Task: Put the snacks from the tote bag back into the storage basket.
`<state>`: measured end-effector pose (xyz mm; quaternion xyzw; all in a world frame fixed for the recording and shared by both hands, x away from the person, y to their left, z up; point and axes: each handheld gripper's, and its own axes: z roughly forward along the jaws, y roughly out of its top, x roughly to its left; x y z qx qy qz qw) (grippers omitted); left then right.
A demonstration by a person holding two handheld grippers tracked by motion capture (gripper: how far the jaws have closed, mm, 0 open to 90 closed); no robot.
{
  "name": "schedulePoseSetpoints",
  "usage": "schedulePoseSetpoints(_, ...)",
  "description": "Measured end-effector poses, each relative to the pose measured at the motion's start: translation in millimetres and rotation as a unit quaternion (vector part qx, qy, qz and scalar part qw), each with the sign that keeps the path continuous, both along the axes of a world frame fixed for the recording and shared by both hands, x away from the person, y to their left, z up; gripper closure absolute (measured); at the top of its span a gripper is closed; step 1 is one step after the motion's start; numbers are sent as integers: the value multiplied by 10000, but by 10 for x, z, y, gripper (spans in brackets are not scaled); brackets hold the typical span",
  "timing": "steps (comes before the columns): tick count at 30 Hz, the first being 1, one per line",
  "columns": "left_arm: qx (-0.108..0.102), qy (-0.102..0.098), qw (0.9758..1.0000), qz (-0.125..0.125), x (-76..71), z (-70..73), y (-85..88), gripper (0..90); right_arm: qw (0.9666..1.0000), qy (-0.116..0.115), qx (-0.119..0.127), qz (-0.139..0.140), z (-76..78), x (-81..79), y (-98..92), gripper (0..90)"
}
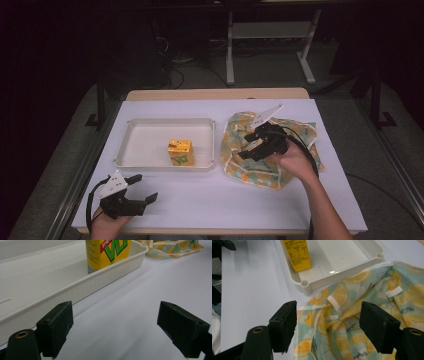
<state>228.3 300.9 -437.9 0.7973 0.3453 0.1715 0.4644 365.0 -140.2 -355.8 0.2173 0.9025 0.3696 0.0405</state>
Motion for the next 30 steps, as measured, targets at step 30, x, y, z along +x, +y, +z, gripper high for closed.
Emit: schedulePoseSetpoints(30, -1, -4, 10000, 12, -5, 3, -4, 132, 9990, 94, 184, -399, -153, -256, -448, 289)
